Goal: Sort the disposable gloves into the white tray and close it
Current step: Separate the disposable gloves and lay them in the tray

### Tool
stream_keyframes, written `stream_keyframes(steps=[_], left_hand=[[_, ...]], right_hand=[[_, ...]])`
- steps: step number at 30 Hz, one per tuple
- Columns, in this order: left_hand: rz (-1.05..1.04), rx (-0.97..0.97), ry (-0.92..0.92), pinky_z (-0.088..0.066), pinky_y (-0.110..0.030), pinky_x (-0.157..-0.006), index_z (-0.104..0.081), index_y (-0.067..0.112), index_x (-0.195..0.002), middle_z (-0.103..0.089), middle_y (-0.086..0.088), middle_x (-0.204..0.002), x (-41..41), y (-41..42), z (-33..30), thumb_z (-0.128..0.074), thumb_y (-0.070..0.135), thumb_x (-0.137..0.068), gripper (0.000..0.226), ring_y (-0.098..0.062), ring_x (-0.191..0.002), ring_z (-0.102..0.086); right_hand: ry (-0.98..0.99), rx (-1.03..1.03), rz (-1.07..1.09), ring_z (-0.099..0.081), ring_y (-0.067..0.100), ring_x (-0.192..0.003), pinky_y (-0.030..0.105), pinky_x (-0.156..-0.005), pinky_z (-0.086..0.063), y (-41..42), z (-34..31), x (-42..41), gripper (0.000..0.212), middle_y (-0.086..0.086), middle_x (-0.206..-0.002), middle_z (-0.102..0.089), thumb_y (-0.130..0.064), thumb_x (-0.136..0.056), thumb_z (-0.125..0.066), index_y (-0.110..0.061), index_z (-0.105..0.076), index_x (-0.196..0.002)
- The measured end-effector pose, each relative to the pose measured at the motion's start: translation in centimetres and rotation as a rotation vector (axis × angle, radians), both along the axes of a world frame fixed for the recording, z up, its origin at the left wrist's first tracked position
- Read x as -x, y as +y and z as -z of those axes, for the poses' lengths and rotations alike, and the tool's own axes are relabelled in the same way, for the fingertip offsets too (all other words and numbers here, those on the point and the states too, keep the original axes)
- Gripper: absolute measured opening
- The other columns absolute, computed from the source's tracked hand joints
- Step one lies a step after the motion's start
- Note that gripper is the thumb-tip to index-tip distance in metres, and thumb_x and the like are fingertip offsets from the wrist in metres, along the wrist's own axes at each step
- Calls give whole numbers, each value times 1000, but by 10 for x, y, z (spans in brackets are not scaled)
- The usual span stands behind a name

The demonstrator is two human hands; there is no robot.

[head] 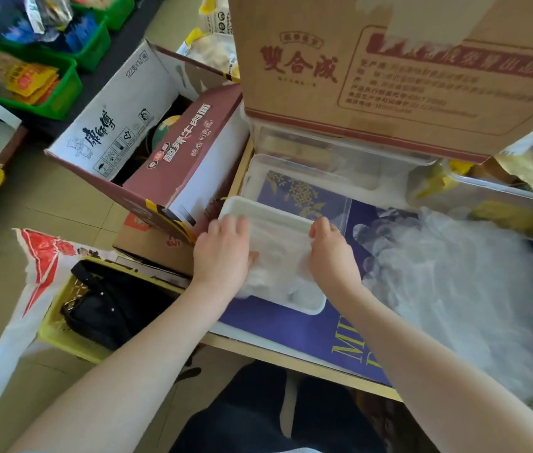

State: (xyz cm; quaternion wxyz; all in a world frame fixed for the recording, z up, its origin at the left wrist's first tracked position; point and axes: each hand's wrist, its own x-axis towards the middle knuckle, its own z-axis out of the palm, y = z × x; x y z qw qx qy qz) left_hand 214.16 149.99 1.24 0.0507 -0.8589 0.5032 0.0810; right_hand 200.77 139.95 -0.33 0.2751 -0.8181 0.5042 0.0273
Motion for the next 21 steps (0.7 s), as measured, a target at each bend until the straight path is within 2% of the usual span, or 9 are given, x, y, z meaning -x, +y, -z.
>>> stream_keyframes(steps=[3, 5, 8, 10, 13, 14, 16, 18, 21], left_hand=[[391, 212, 19, -43, -29, -49, -64, 7, -81, -58, -9, -78, -4, 7, 13, -86, 21, -56, 37, -27, -64, -58], [525, 99, 132, -35, -25, -45, -65, 9, -76, -58, -7, -76, -9, 11, 19, -86, 21, -58, 30, -25, -62, -59], [476, -64, 155, -34, -30, -56, -63, 5, -98, -56, -10, -100, -11, 13, 29, -66, 22, -83, 23, -27, -88, -58], [450, -87, 95, -43, -32, -68, -65, 7, -103, -60, -7, -107, -10, 8, 28, -63, 19, -81, 25, -25, -95, -57], [526, -174, 34, -41, -33, -80, -63, 7, -109, -57, -9, -116, -10, -1, 28, -61, 15, -81, 29, -28, -103, -53], [547, -200, 21, -39, -34, -81, -63, 7, -108, -57, -9, -114, -9, -3, 27, -63, 16, -80, 30, -28, -104, -52], [561, -203, -38, -42, -31, -70, -69, 9, -81, -62, -6, -88, -7, -4, 24, -77, 15, -58, 25, -26, -86, -59], [558, -147, -92, -43, -30, -63, -64, 12, -62, -59, -3, -73, -6, -4, 31, -73, 10, -49, 16, -24, -75, -61], [518, -101, -16, -50, -35, -74, -66, 3, -84, -62, -14, -99, -4, -7, 31, -64, 1, -61, 23, -32, -99, -62]], right_hand=[[79, 81, -1, -54, 35, -95, 30, -65, -30, 4, 4, -1, 34, 13, -121, -48, 10, -86, -32, -5, -41, -115], [144, 101, 9, -55, 37, -96, 32, -65, -32, 4, 6, 1, 37, 14, -126, -45, 10, -87, -33, -4, -41, -120], [223, 198, -120, -49, 34, -107, 35, -64, -40, 7, 12, 5, 34, 14, -126, -43, 7, -84, -45, -1, -50, -117], [254, 346, -270, -47, 33, -110, 37, -75, -49, 12, 14, 8, 29, 15, -118, -54, -5, -66, -73, 0, -64, -93], [287, 350, -432, -60, 32, -107, 38, -90, -47, 19, 10, 6, 53, 13, -120, -62, -35, -44, -88, -8, -69, -85], [312, 312, -490, -60, 30, -107, 35, -88, -48, 21, 8, 4, 58, 12, -125, -59, -39, -47, -88, -11, -69, -94], [307, 206, -571, -50, 28, -117, 35, -91, -43, 23, 12, 2, 59, 11, -139, -42, -37, -71, -77, -13, -55, -120], [319, 146, -605, -42, 28, -119, 35, -94, -38, 18, 19, 2, 55, 8, -141, -31, -33, -85, -65, -15, -41, -131], [367, 165, -621, -43, 29, -117, 36, -98, -34, 8, 21, 9, 57, 9, -140, -31, -33, -84, -65, -18, -39, -132]])
